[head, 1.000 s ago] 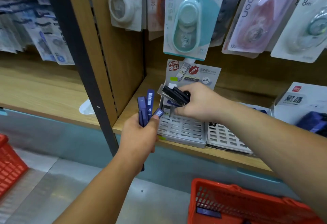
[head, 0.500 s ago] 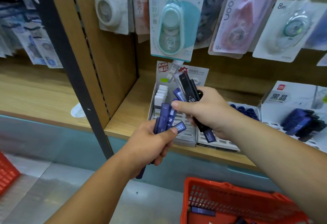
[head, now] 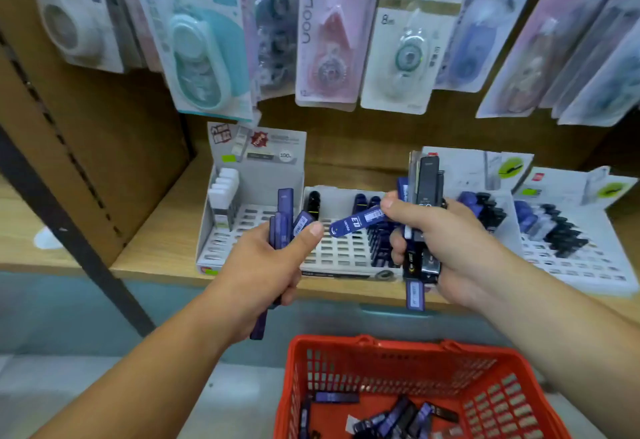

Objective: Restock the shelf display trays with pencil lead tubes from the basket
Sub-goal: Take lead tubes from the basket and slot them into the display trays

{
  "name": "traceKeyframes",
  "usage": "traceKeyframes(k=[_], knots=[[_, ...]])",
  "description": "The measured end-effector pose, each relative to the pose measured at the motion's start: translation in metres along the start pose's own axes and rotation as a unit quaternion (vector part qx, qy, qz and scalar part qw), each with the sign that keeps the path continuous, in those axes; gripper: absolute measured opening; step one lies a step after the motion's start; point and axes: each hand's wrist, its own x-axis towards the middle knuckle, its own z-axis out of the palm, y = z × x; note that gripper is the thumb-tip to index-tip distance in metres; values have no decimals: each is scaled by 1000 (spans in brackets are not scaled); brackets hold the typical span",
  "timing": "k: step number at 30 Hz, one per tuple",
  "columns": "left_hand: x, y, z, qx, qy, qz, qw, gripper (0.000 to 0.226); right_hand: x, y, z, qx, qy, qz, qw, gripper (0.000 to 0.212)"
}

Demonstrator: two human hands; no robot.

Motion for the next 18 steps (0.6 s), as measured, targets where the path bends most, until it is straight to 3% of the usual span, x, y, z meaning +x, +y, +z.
traceKeyframes(k=[6,18], knots=[[1,11,61,-53,-67,-14,996,29,-13,11,-42,6,16,22,1000,12],[15,4,56,-22,-49,-33,998,24,20,5,-47,-142,54,-74,986,13]])
